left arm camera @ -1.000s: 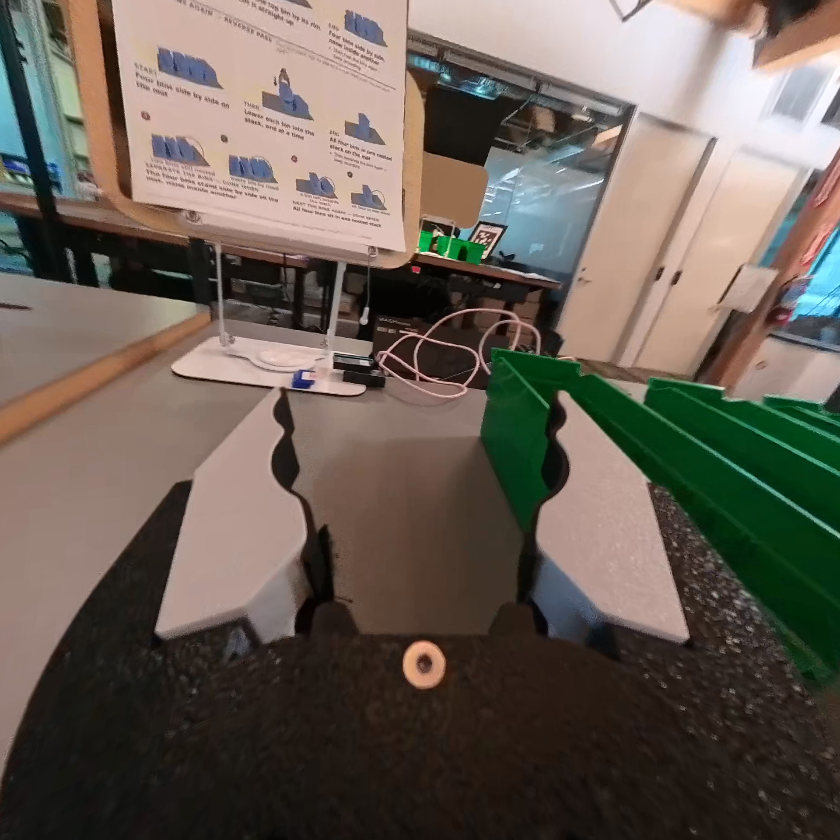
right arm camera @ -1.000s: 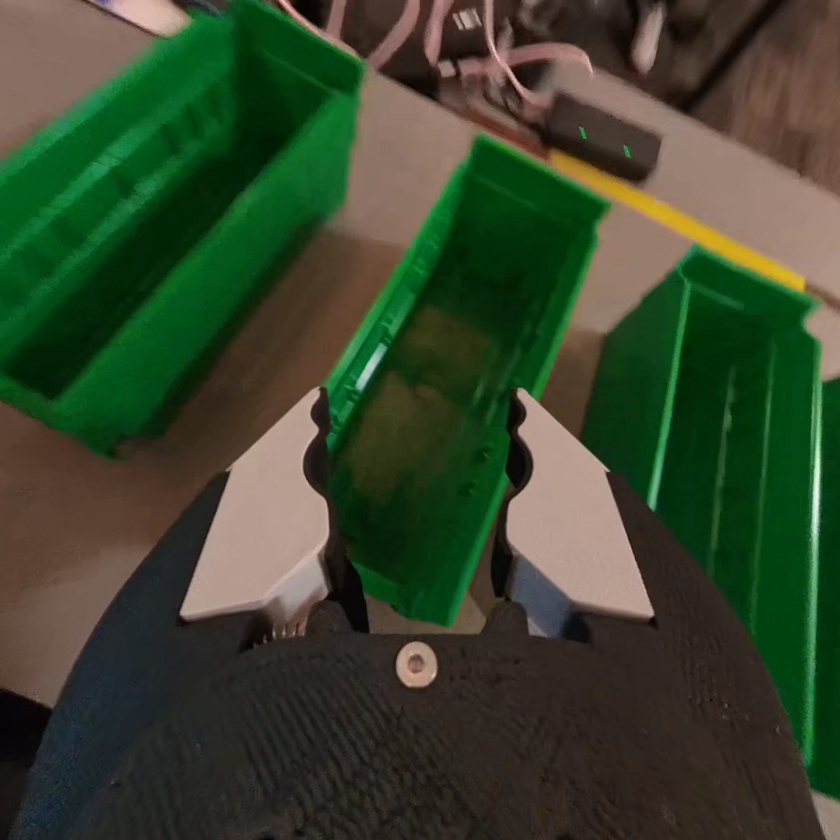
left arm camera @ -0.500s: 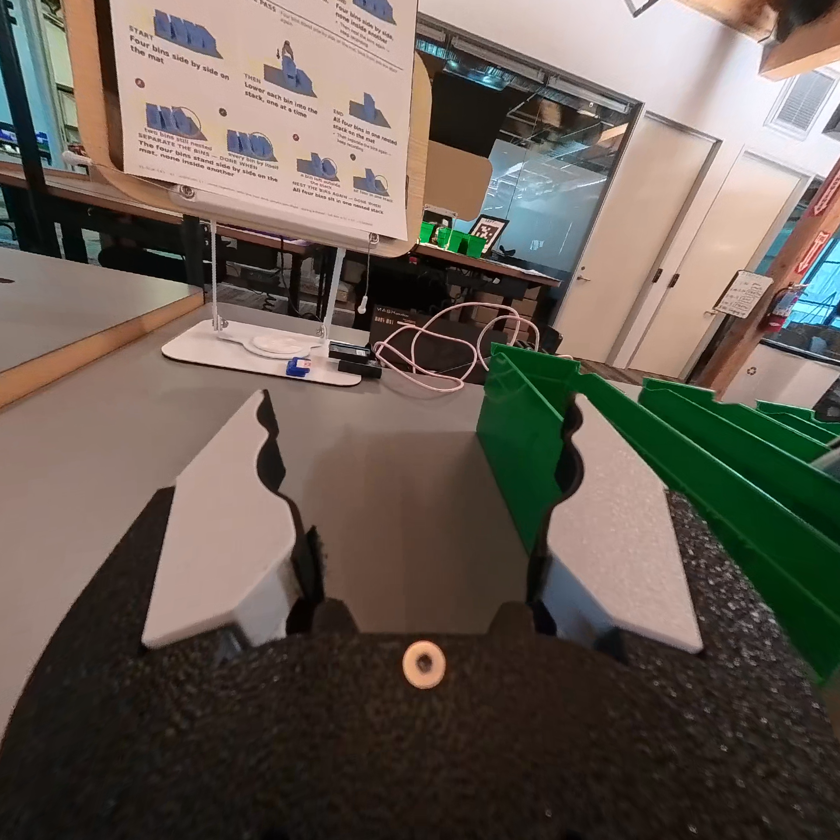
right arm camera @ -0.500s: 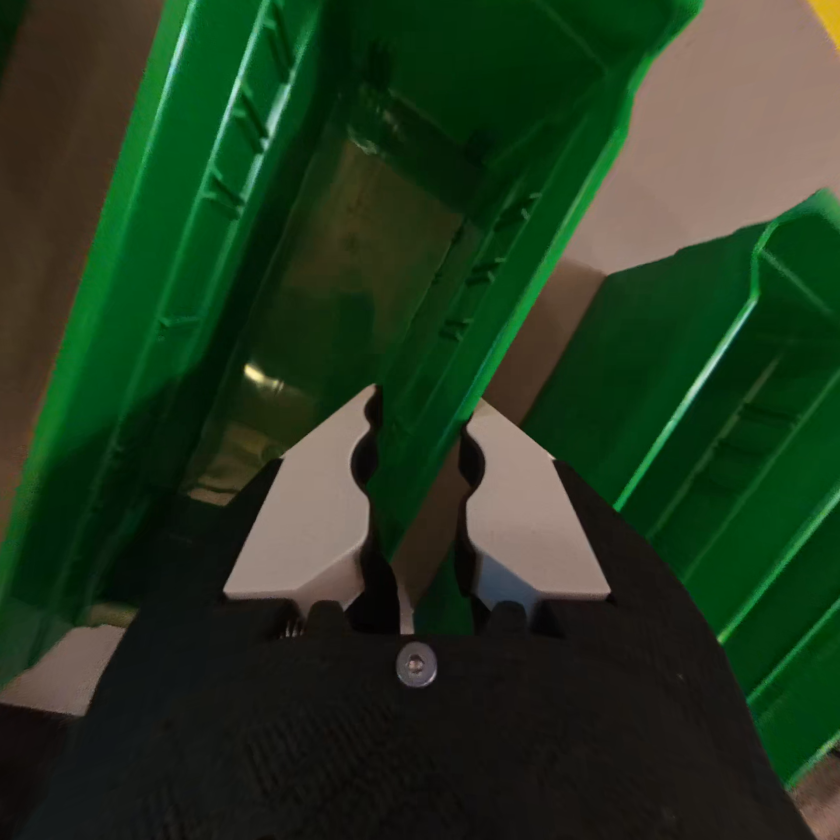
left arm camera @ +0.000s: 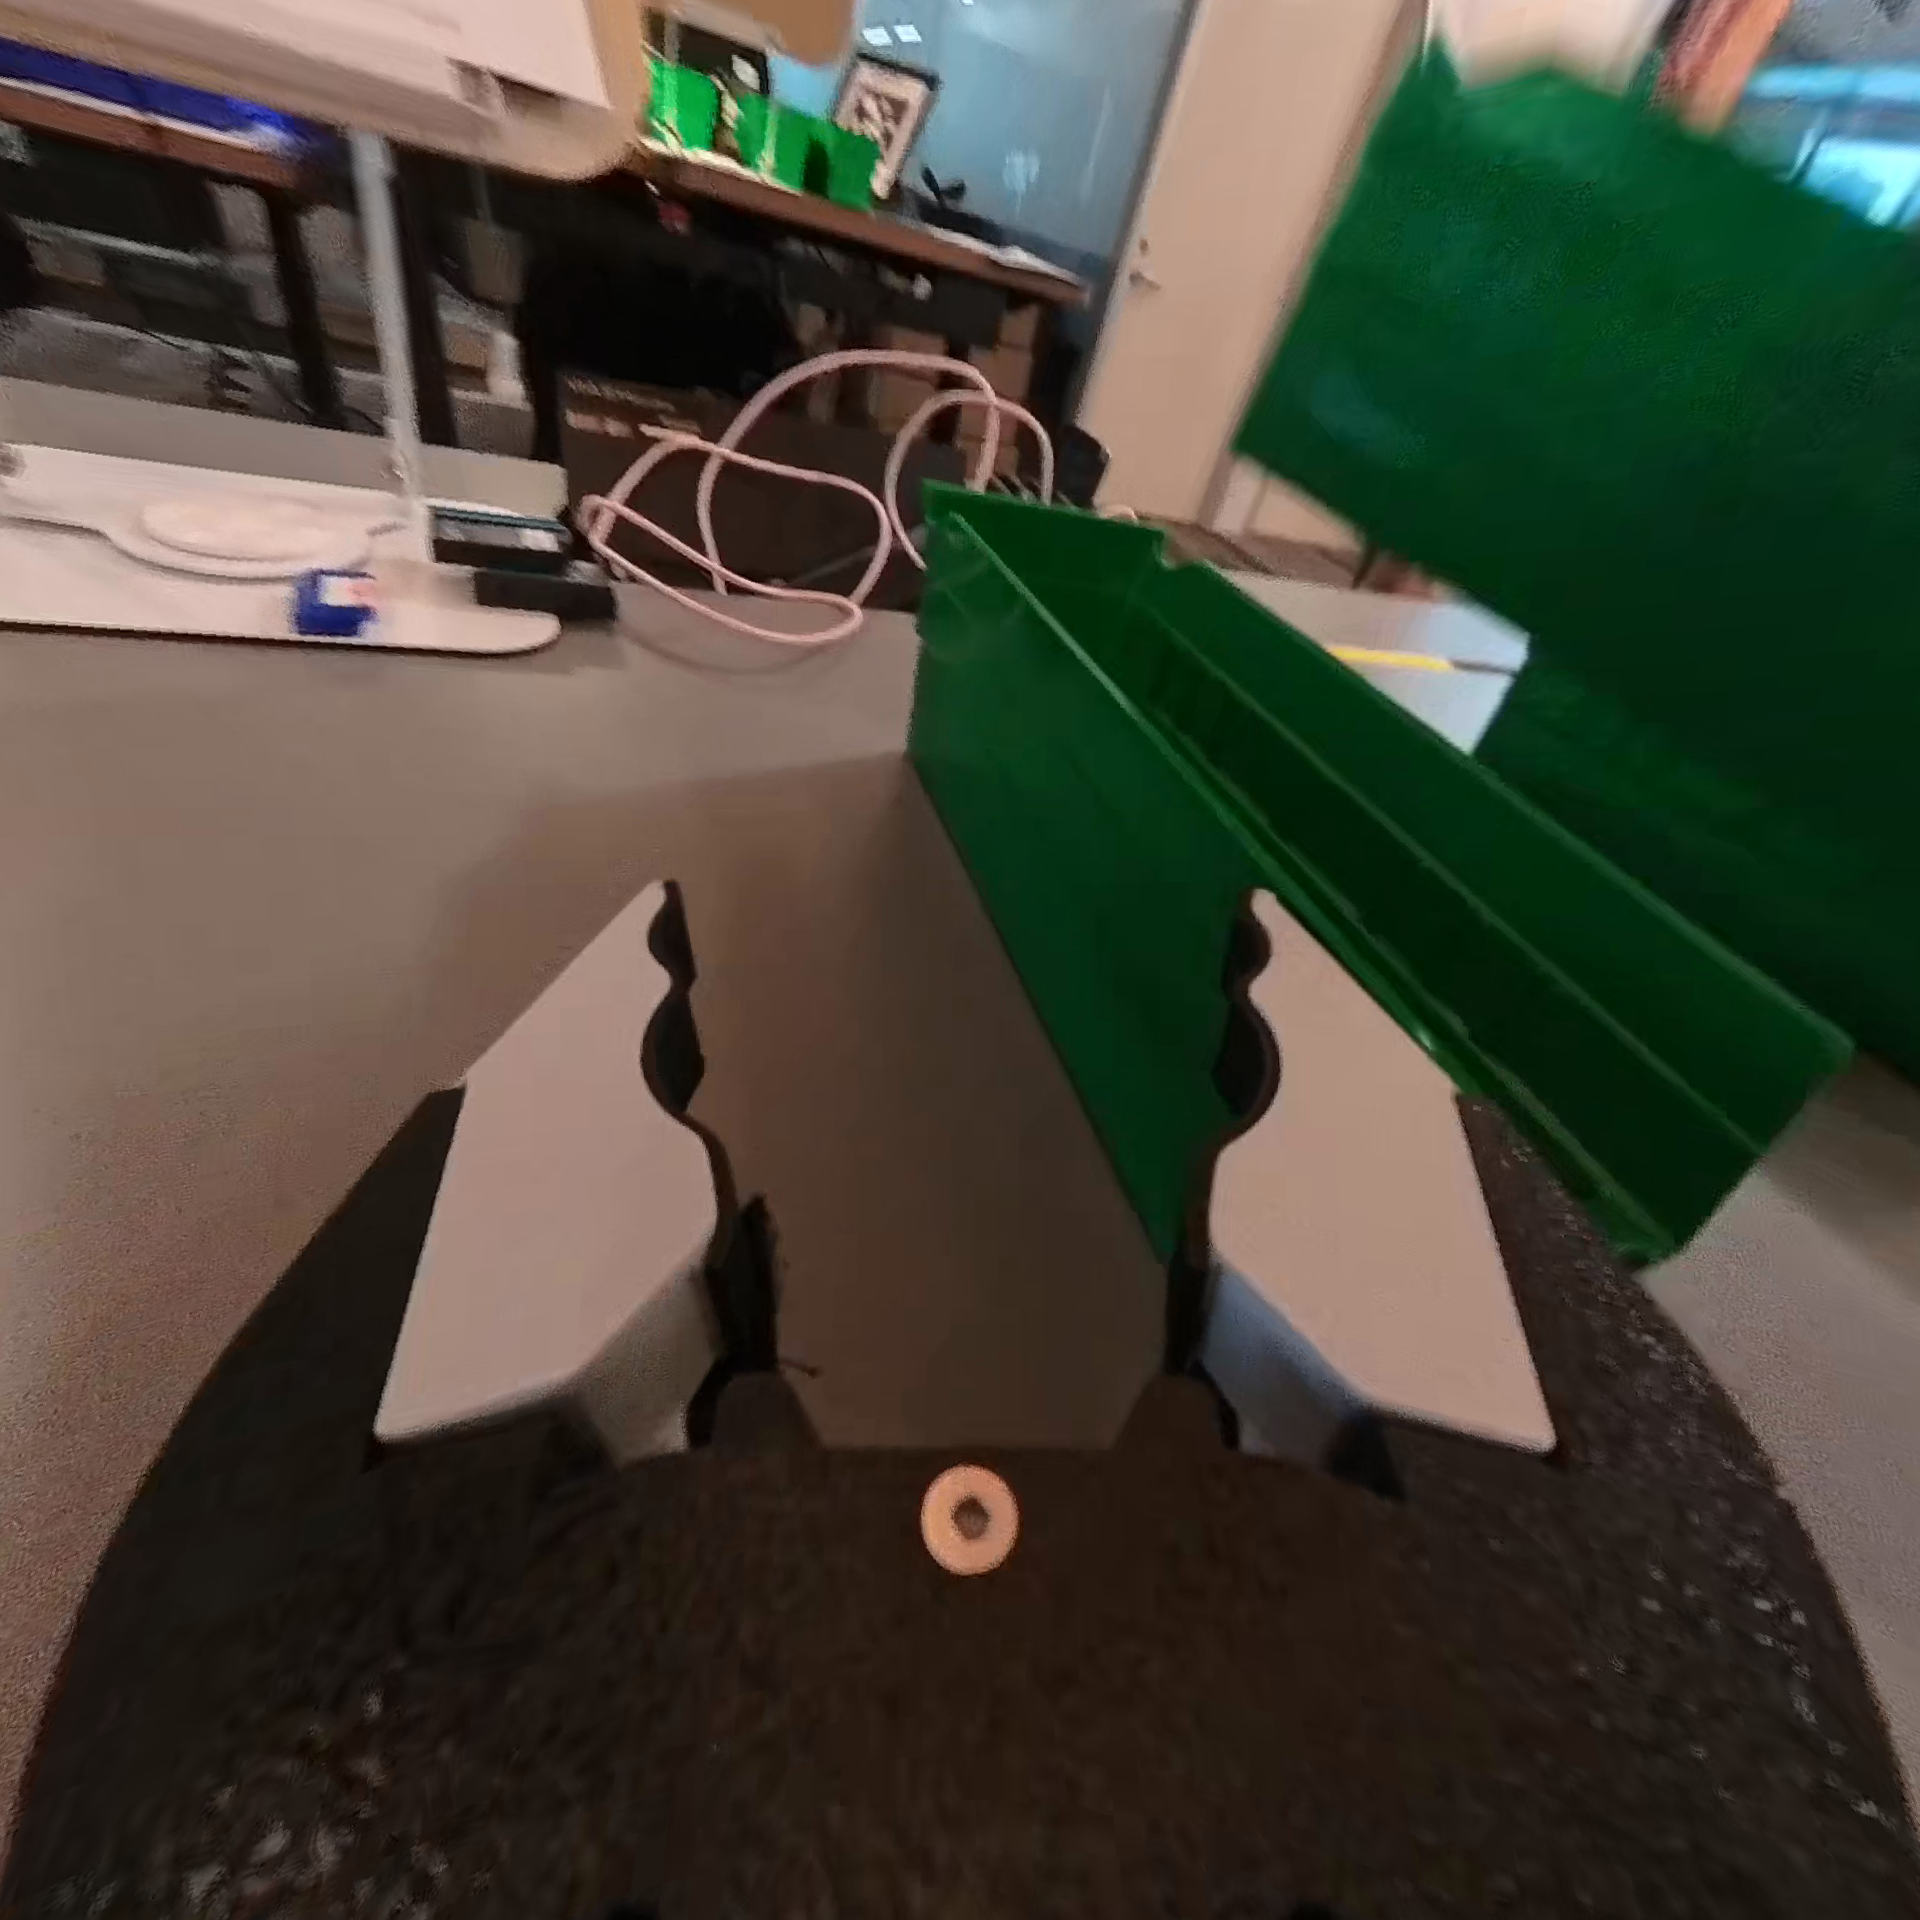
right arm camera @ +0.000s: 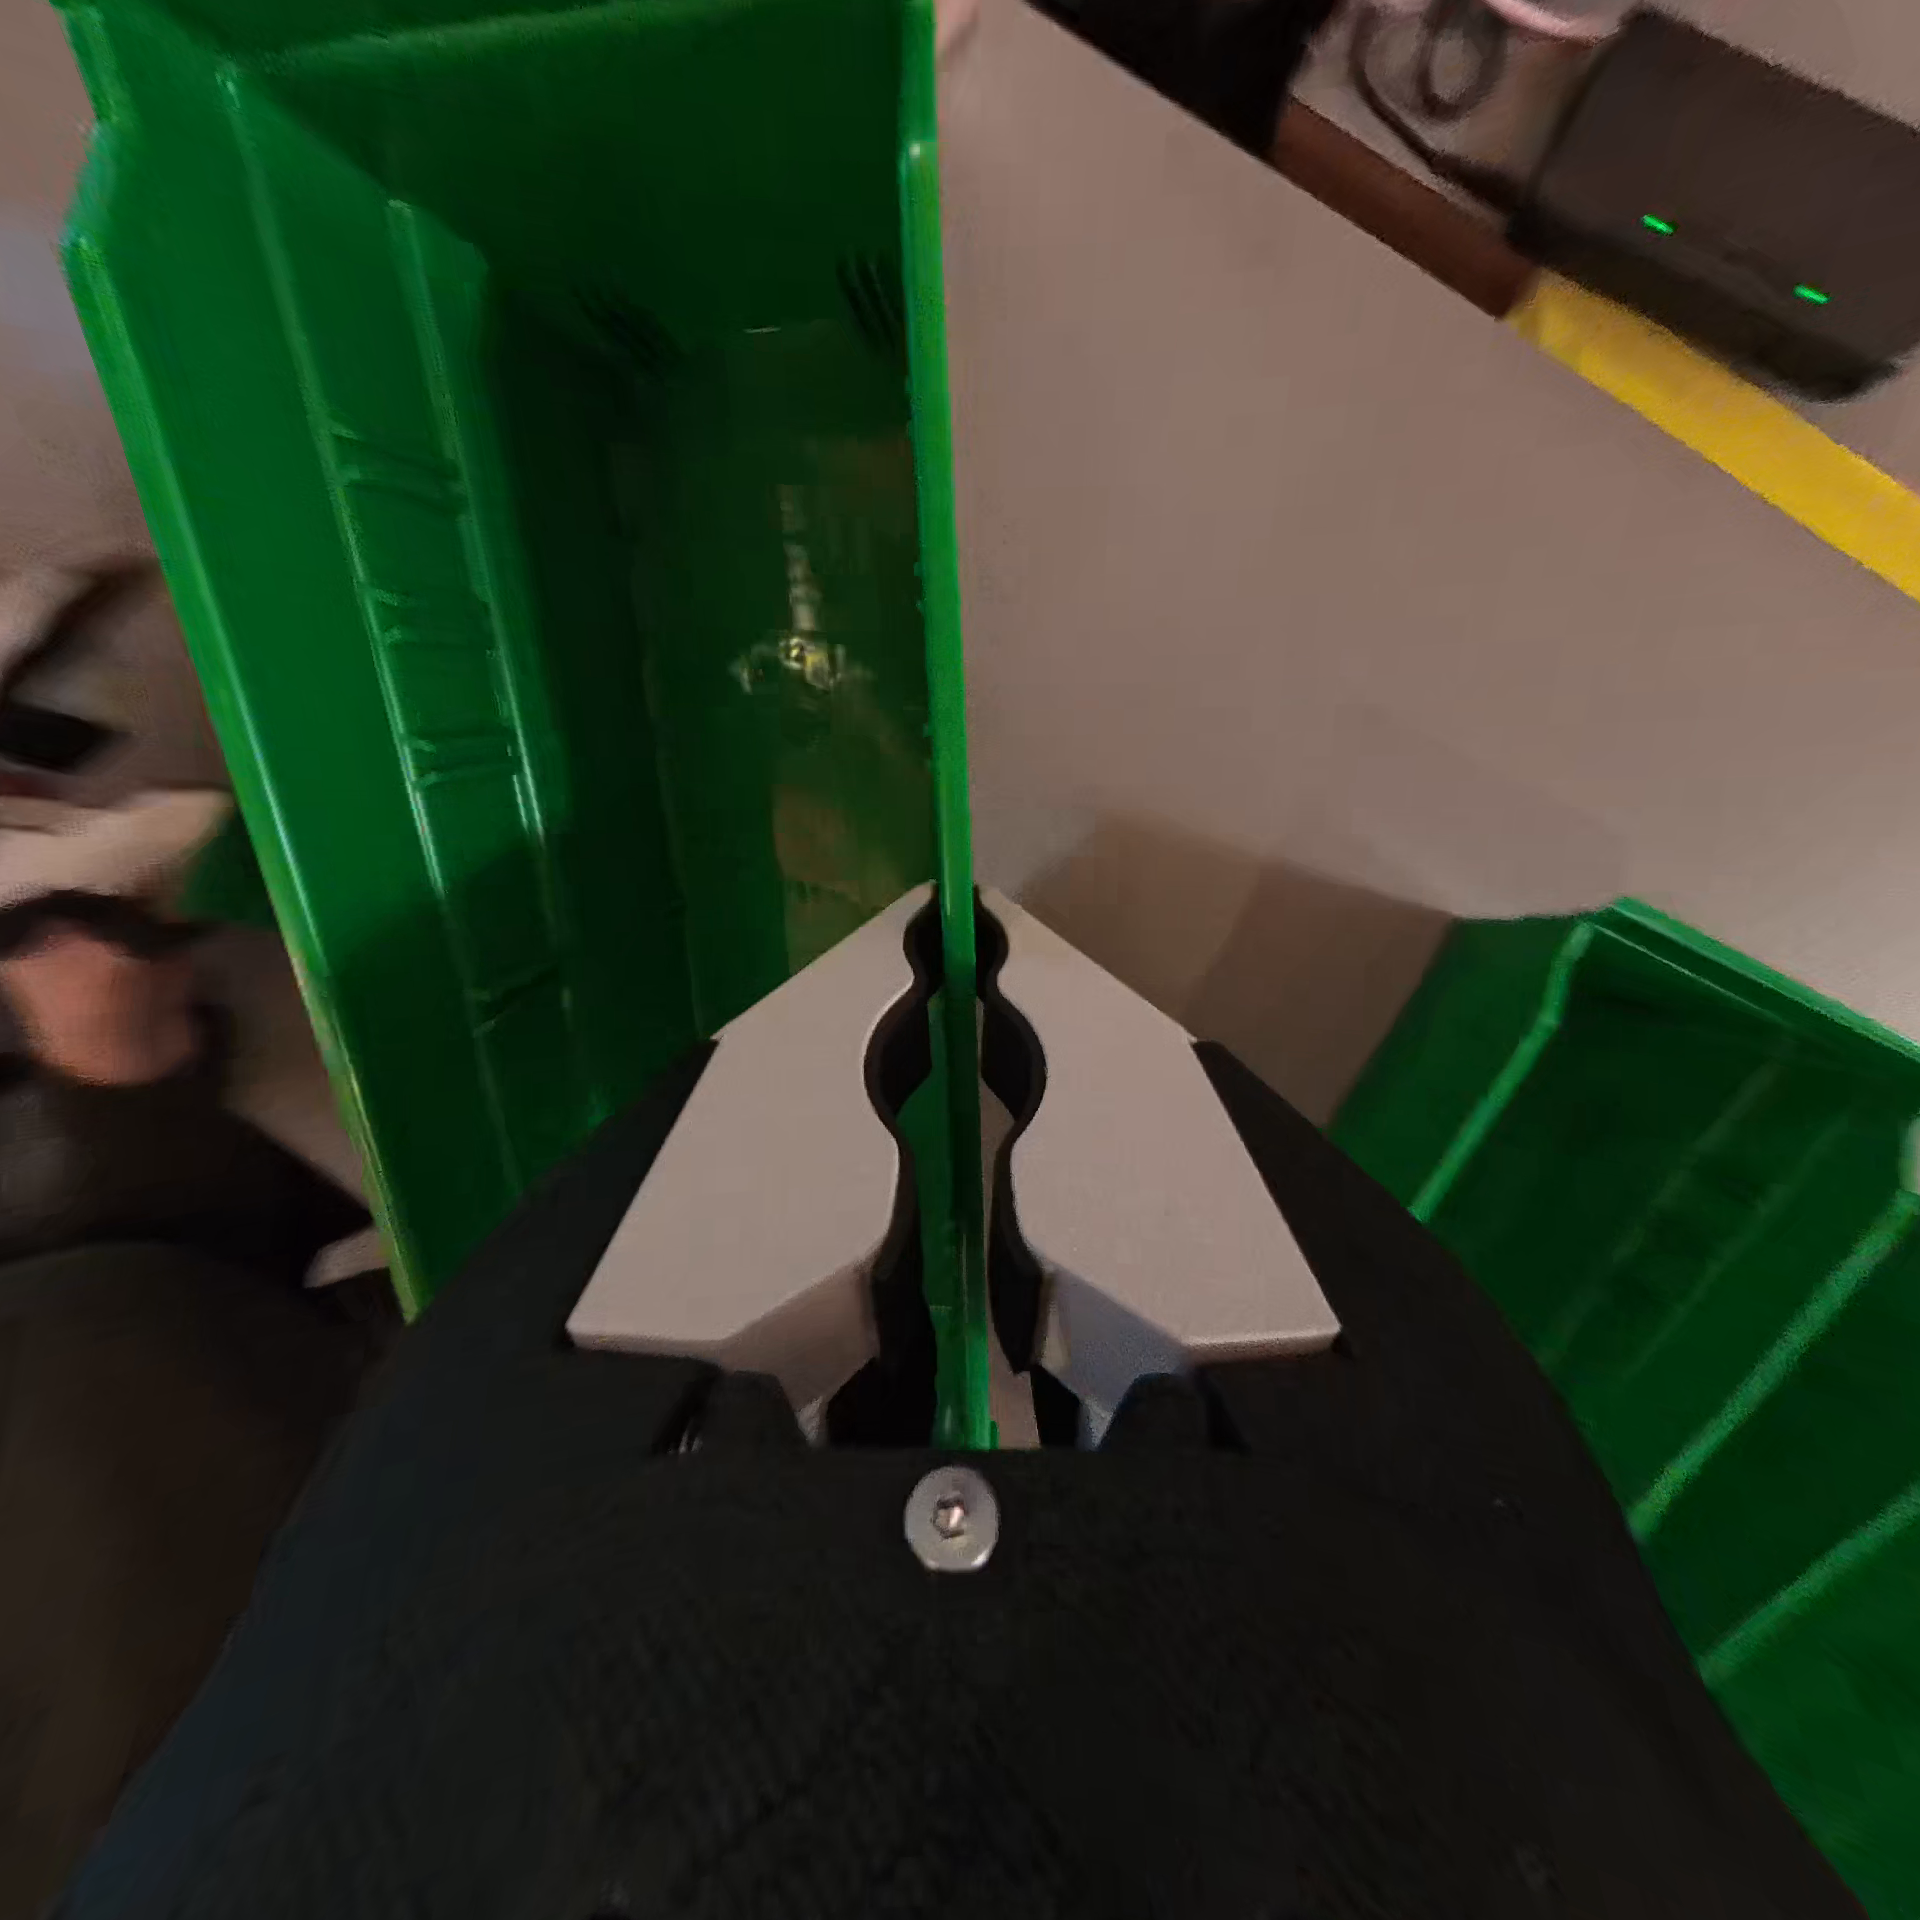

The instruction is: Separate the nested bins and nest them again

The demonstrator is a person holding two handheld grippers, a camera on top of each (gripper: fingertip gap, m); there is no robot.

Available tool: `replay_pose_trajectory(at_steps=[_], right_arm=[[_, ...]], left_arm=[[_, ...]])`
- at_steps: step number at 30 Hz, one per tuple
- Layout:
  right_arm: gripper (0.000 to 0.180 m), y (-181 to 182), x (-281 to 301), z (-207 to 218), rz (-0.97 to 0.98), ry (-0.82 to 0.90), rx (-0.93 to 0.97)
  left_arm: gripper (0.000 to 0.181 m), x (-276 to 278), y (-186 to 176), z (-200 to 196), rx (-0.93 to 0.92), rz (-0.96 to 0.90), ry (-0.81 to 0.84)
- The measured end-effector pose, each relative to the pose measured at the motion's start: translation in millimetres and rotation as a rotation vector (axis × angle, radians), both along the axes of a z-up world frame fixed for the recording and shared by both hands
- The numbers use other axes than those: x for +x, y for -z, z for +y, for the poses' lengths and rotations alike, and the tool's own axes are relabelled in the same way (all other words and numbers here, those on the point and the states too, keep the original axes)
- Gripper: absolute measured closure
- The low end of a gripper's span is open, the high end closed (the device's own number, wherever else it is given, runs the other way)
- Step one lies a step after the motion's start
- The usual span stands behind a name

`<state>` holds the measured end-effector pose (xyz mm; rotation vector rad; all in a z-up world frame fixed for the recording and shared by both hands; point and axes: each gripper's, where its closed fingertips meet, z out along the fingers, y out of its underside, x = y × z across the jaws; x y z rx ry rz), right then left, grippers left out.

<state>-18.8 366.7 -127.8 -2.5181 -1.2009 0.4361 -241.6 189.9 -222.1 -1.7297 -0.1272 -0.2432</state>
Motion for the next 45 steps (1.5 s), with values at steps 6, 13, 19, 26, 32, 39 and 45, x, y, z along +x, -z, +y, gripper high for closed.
replay_pose_trajectory(at_steps=[6,13,19,26,32,39,45], right_arm=[[0.179,-35.4,-46.6,-18.6,0.198,-0.021,-0.159],[0.179,5.1,-60.6,-33.0,0.09,-0.028,-0.237],[0.178,25.2,-60.2,-29.6,0.019,0.019,-0.225],[0.178,35.8,-68.2,-38.6,0.071,0.065,-0.304],[0.178,55.6,-61.7,-31.0,-0.01,0.118,-0.223],[0.177,71.2,-61.8,-27.7,-0.024,0.127,-0.166],[0.176,81.5,-66.7,-26.8,0.02,0.102,-0.119]], left_arm=[[0.063,61.7,-9.0,4.1,0.027,0.184,0.241],[0.054,129.3,8.8,6.5,-0.014,0.297,0.477],[0.051,150.7,11.5,5.1,0.0,0.32,0.545],[0.055,113.4,-20.4,7.4,0.135,0.172,0.384],[0.058,92.3,-37.0,3.1,0.214,0.056,0.319],[0.071,101.1,-32.5,3.0,0.191,0.077,0.36],[0.071,99.2,-31.6,3.8,0.188,0.07,0.351]])
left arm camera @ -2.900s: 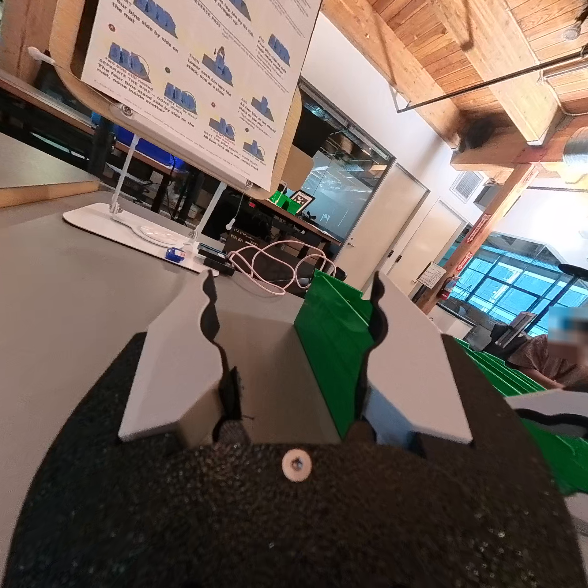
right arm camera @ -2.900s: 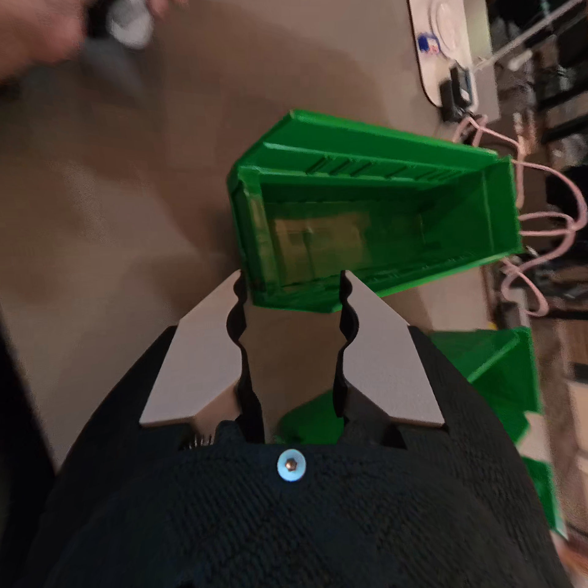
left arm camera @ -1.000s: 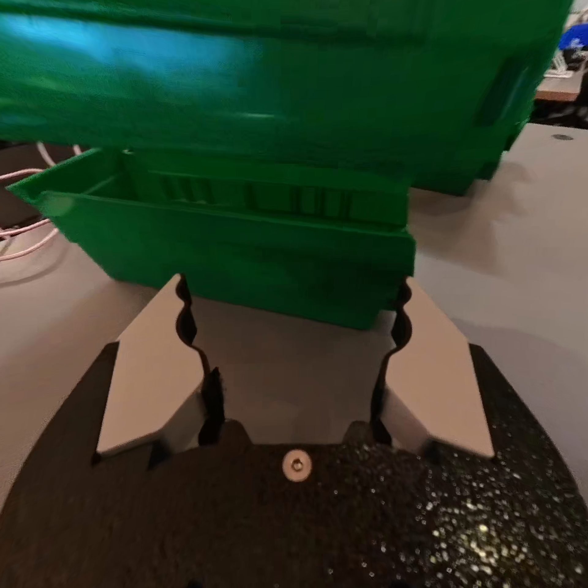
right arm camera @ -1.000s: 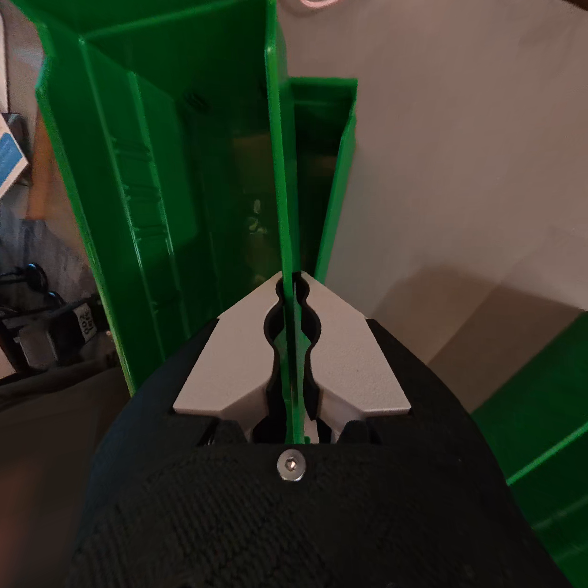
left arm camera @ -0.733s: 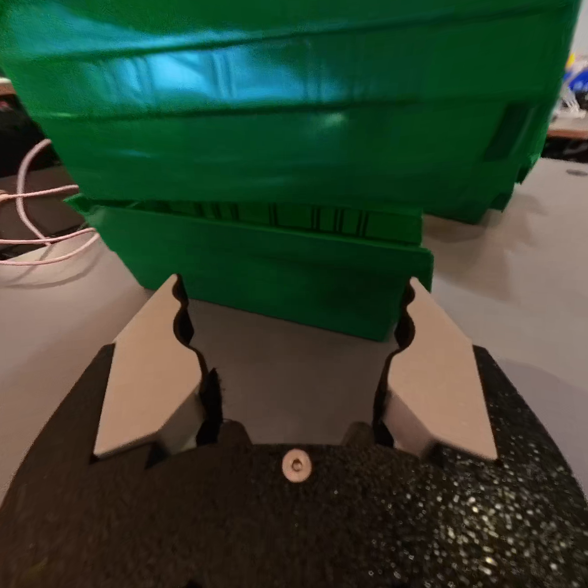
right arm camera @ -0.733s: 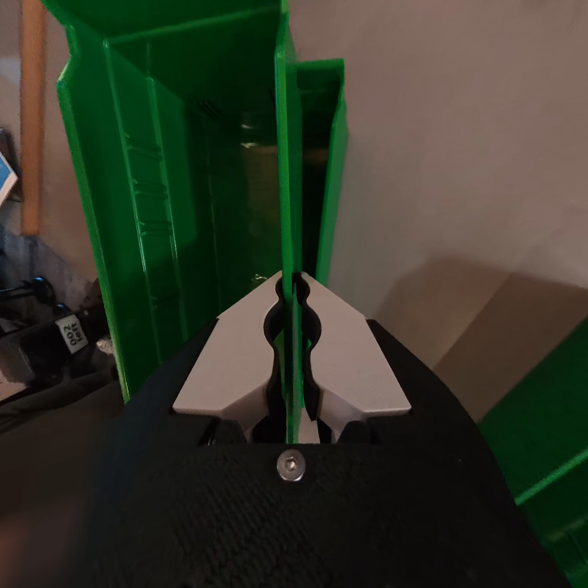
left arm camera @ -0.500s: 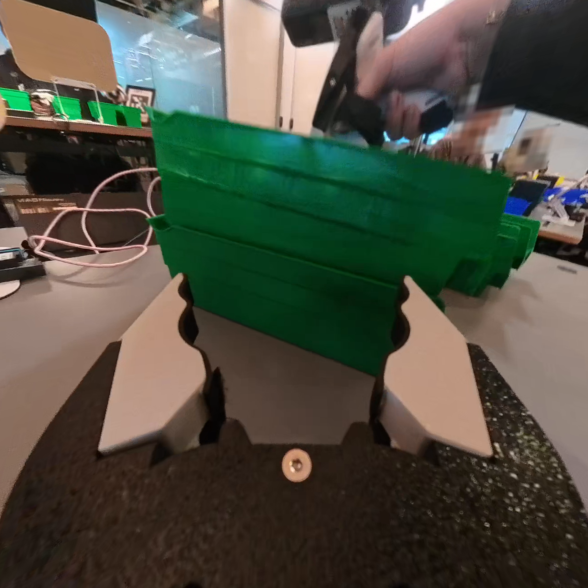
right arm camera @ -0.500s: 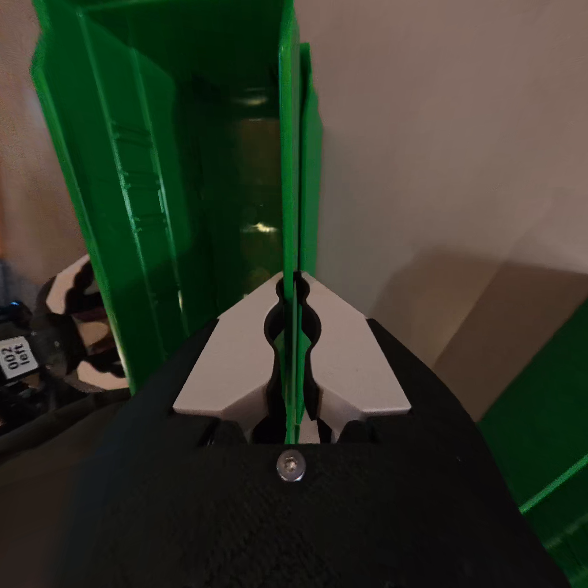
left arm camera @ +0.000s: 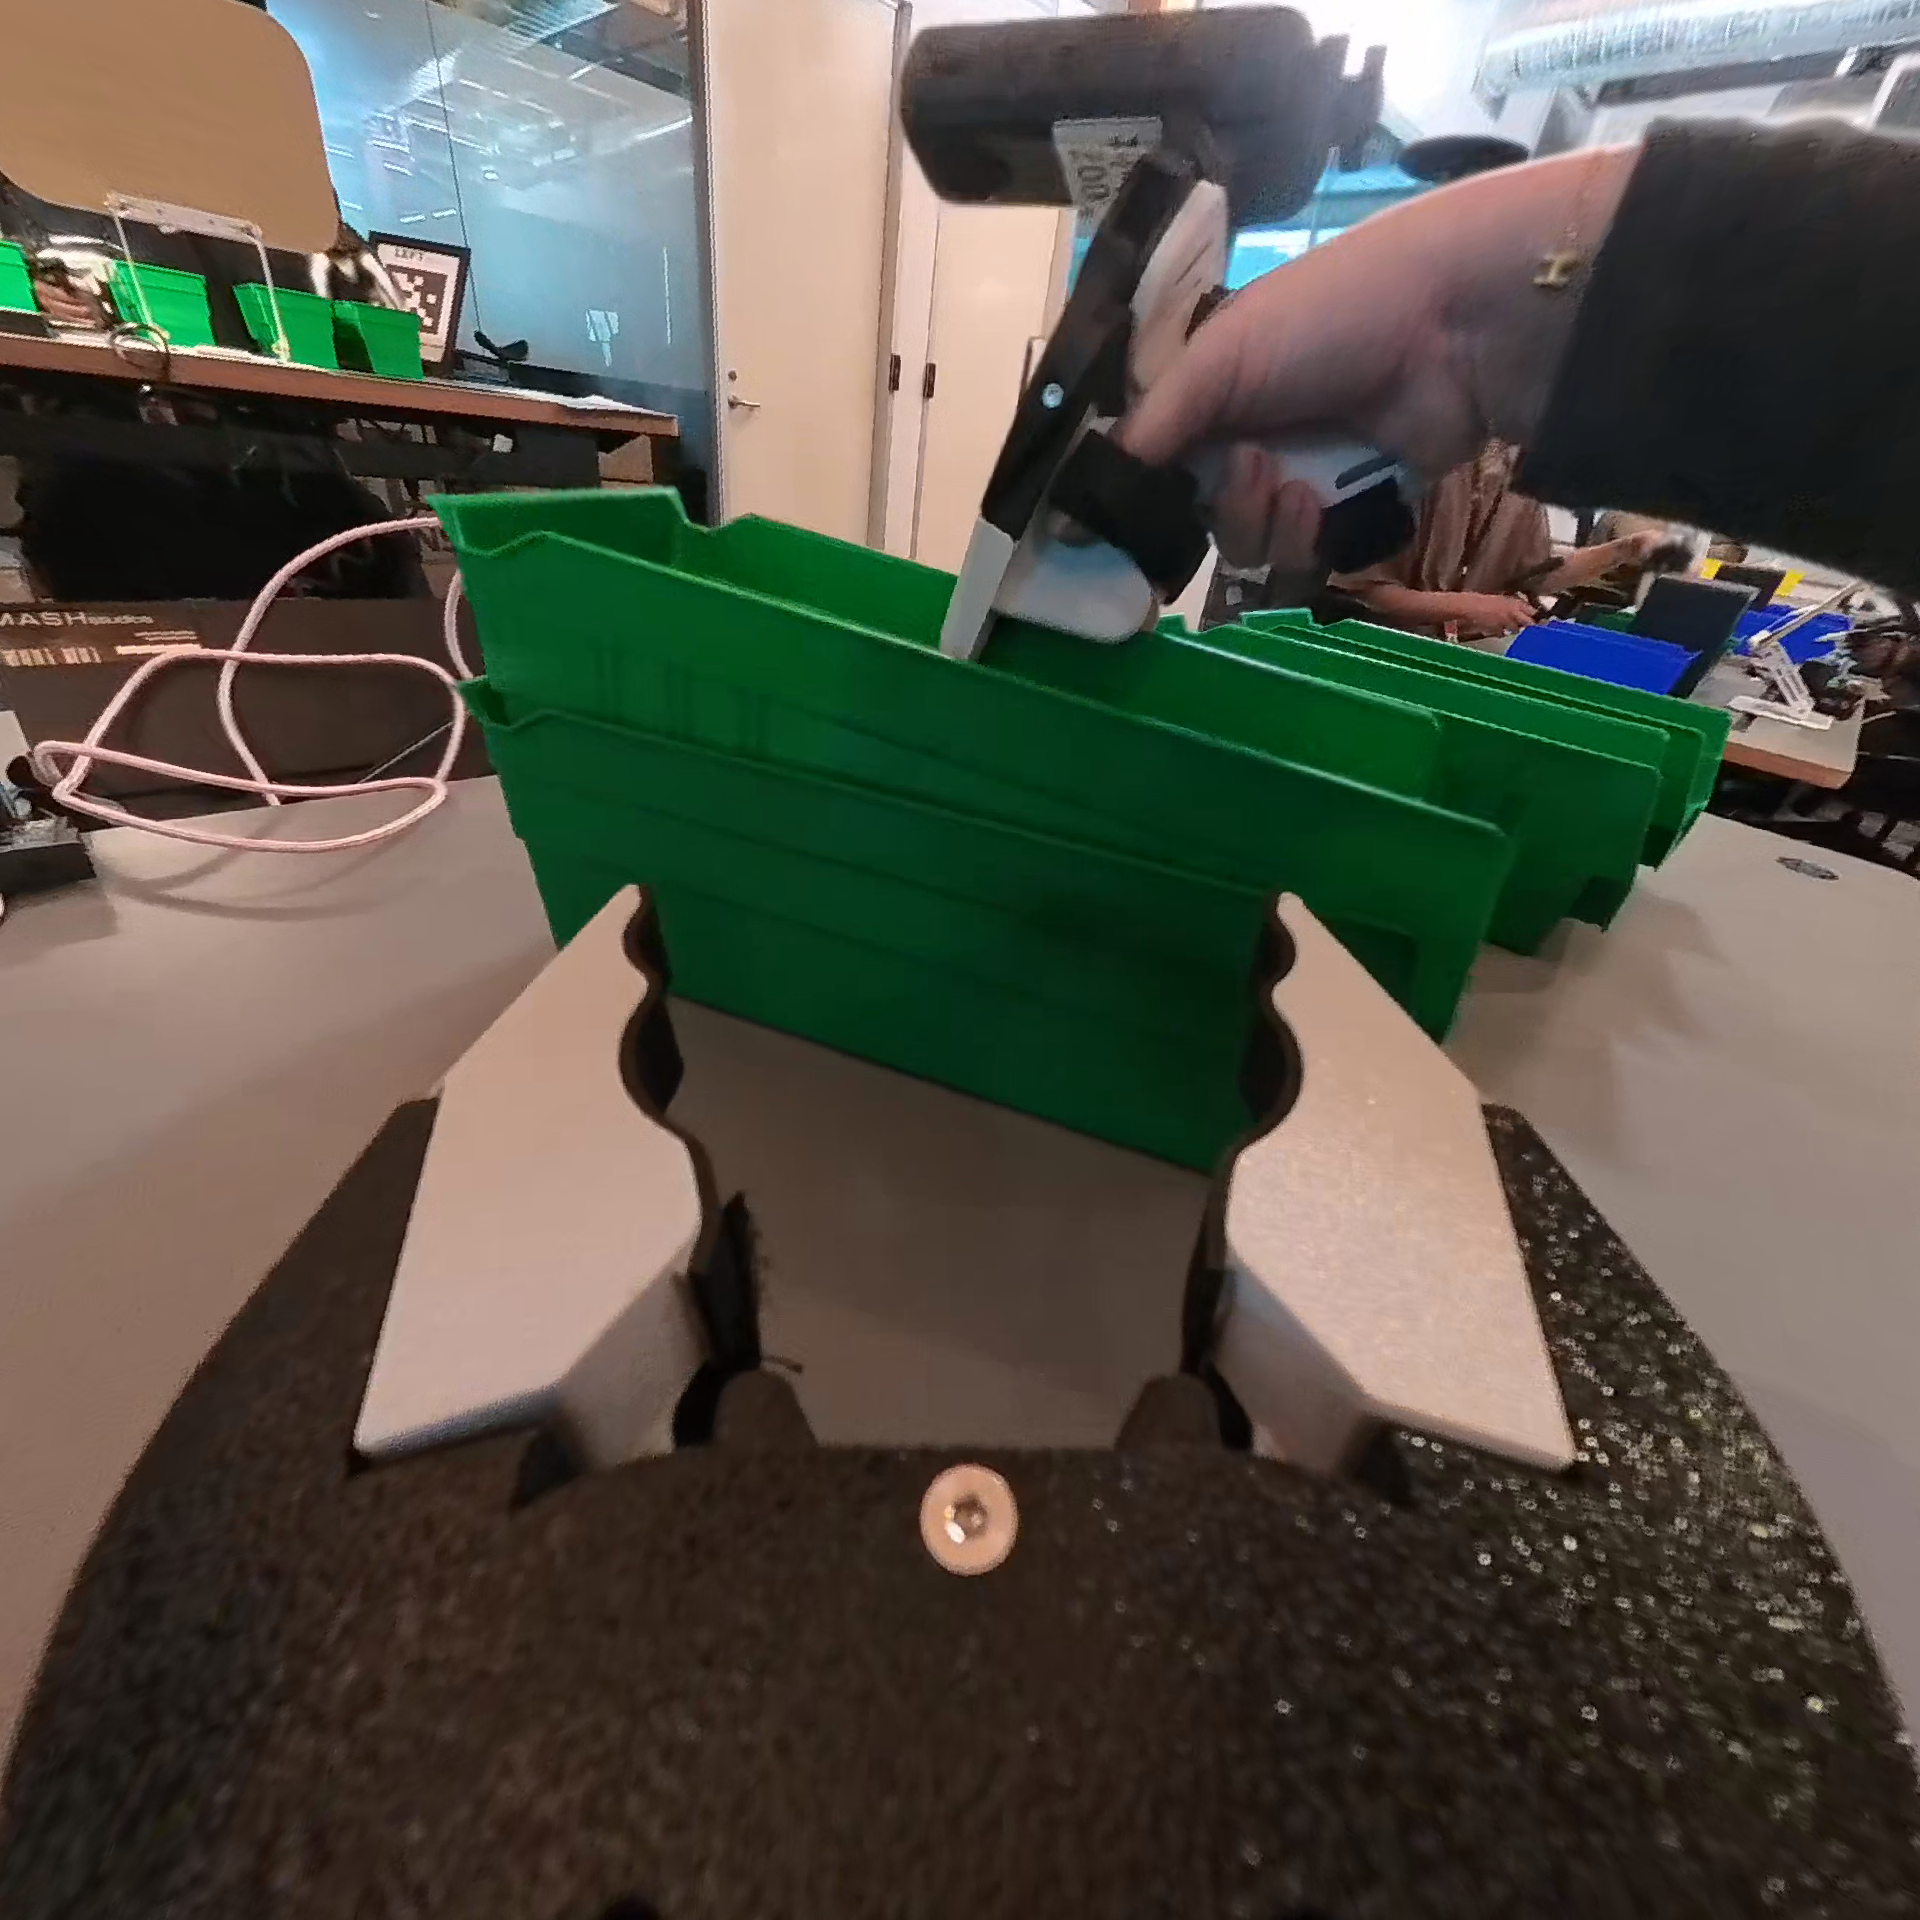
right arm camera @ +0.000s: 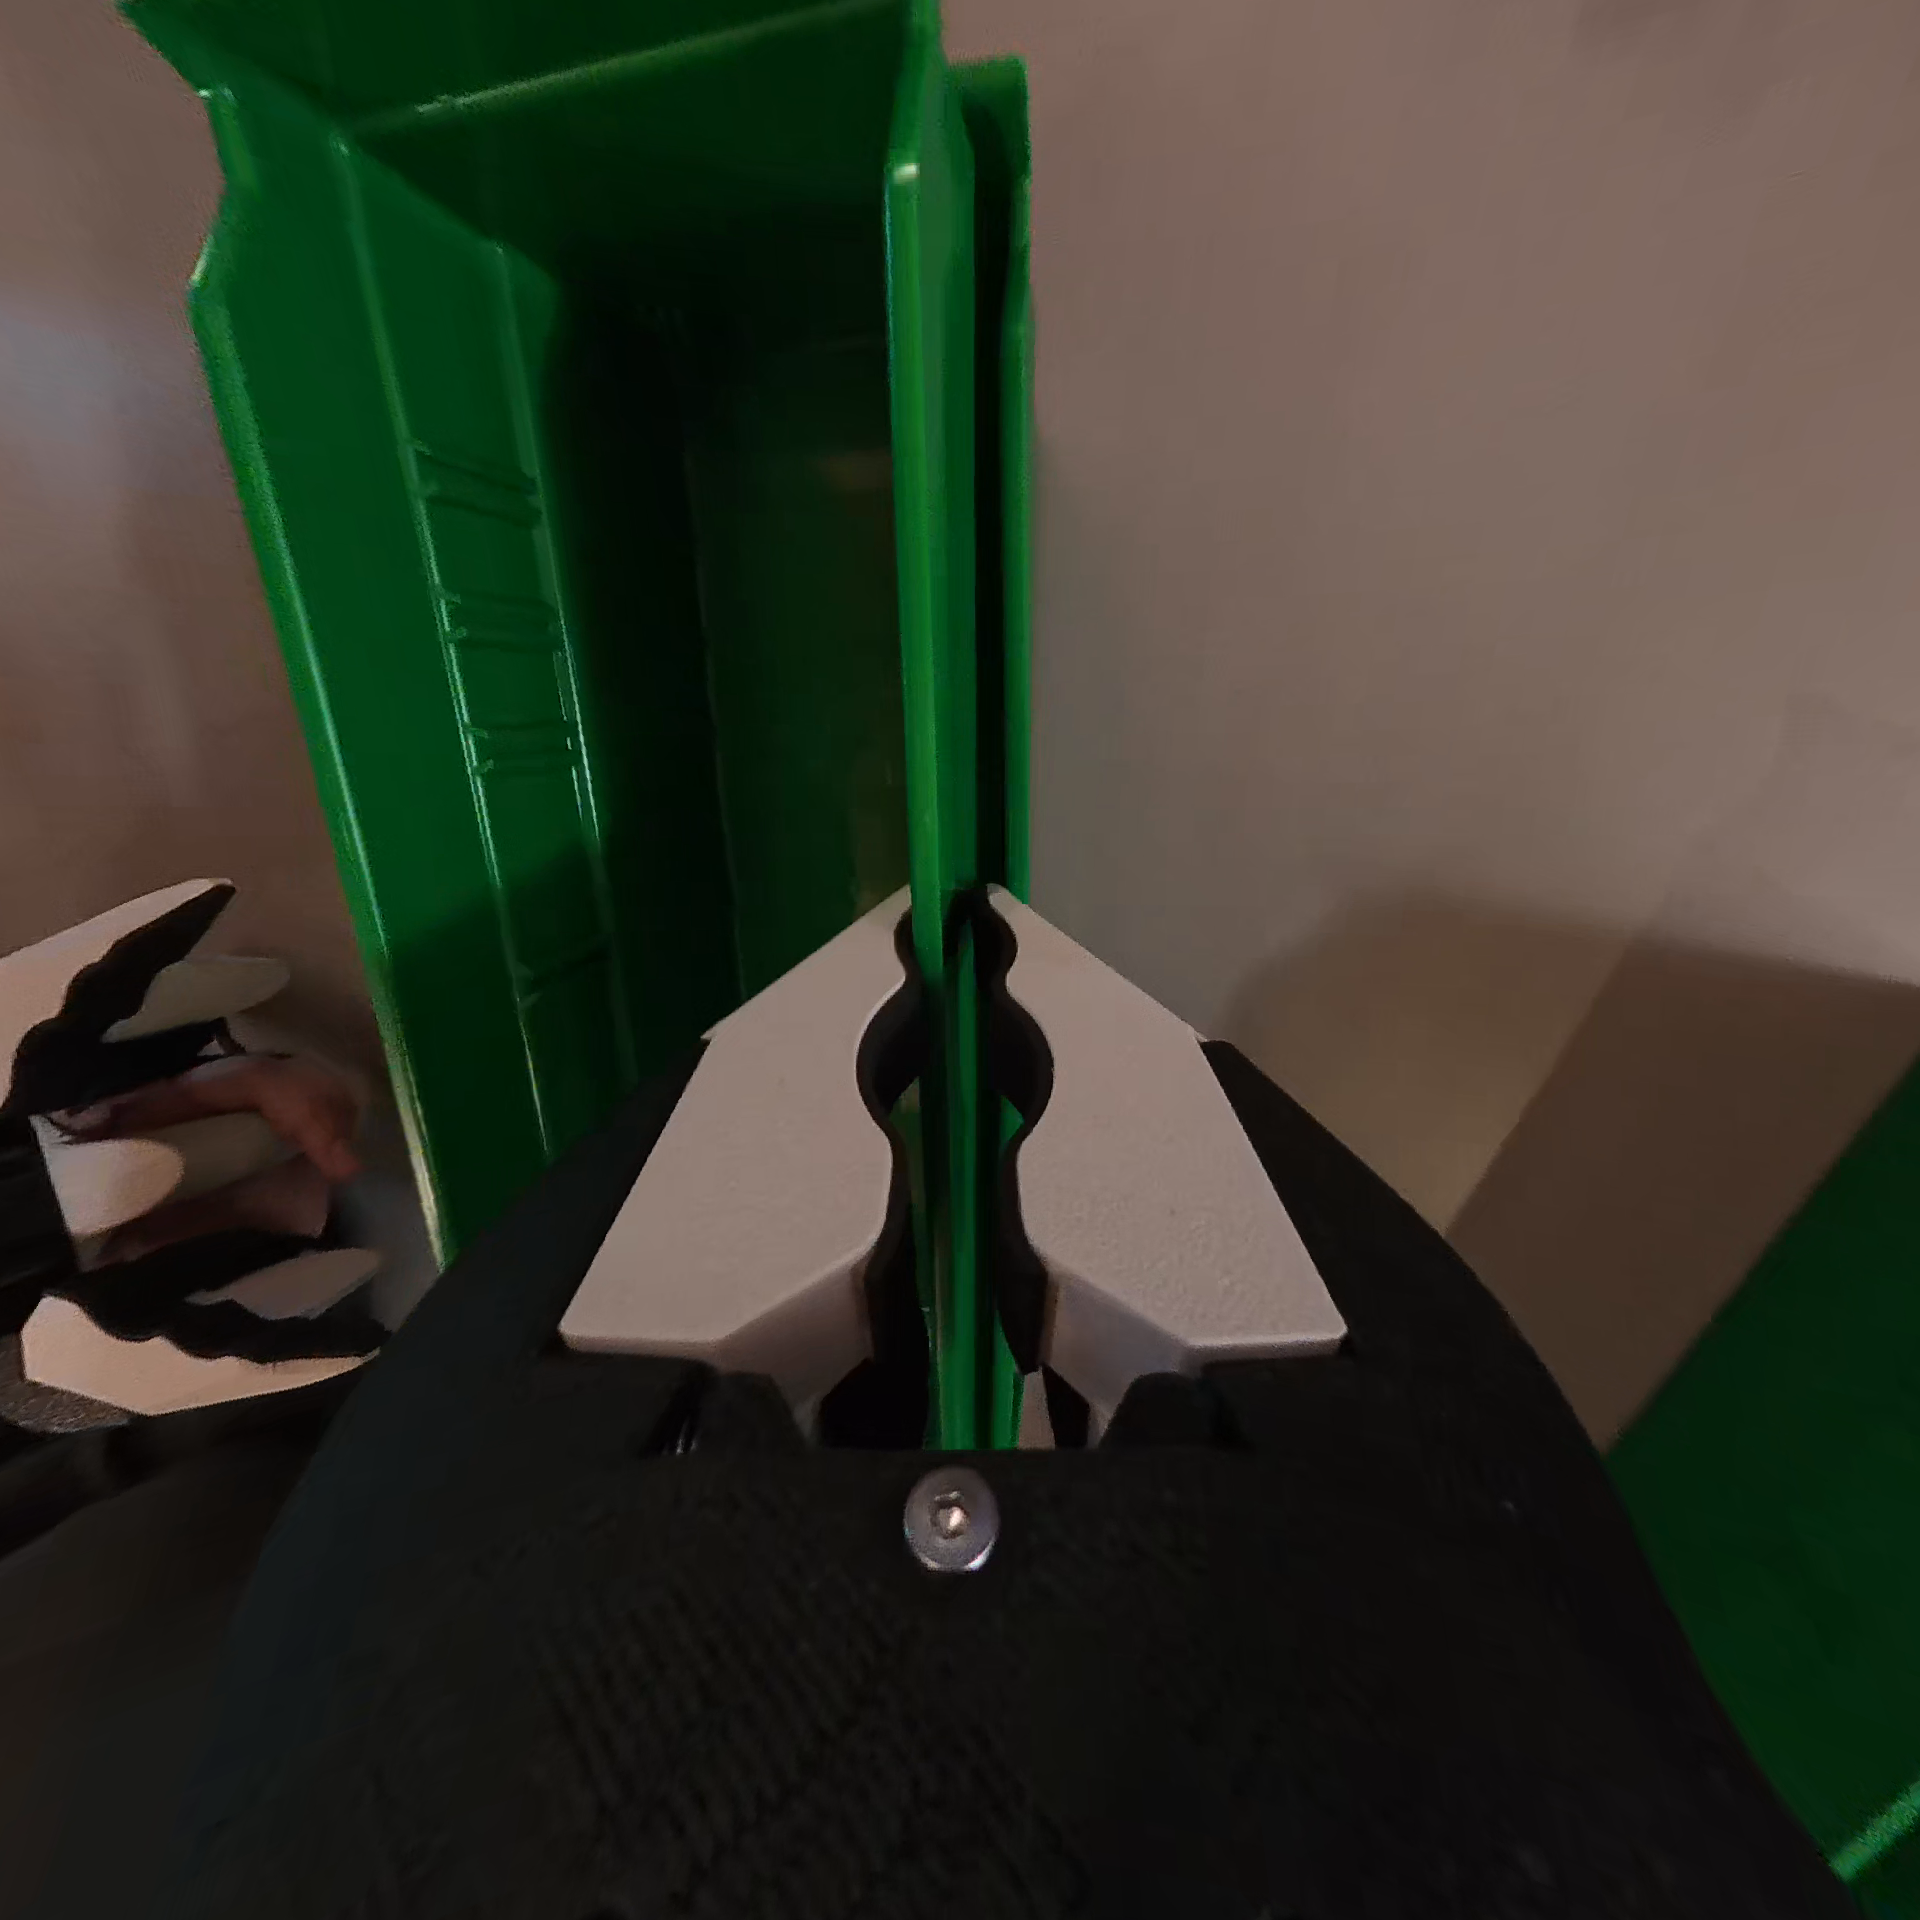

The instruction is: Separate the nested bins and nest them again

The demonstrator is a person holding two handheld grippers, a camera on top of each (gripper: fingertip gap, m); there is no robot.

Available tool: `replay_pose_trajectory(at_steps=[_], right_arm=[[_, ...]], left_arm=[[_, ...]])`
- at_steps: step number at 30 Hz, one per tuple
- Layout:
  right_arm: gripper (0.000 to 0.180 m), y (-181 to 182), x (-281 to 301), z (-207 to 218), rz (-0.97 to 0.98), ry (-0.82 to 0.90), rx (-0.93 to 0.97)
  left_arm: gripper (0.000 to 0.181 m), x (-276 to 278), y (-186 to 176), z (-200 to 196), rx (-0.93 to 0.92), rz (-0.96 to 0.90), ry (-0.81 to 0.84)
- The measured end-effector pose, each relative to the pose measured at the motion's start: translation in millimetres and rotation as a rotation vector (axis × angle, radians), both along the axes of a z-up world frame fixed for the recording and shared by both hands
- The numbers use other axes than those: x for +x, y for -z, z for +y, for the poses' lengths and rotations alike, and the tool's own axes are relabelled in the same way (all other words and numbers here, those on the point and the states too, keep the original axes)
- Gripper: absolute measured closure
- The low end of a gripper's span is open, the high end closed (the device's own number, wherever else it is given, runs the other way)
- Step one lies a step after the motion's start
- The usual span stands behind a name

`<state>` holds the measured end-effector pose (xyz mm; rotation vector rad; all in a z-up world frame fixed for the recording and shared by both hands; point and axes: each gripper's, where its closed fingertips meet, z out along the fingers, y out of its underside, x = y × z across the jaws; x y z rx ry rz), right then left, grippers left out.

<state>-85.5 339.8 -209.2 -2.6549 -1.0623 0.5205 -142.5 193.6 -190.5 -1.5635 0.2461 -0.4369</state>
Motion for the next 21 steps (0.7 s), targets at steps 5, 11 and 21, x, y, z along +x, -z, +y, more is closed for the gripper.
replay_pose_trajectory(at_steps=[5,11,21], right_arm=[[0.125,-11.1,-15.5,-14.7,0.128,-0.048,0.009],[0.1,-57.3,-28.0,-24.2,0.351,-0.193,0.295],[0.081,-94.7,40.8,-67.4,0.412,-0.223,0.906]], left_arm=[[0.071,0.5,2.1,1.0,-0.01,-0.003,0.001],[0.072,0.4,4.3,2.1,-0.021,-0.009,0.003],[0.072,-2.7,6.0,2.5,-0.026,-0.026,-0.004]])
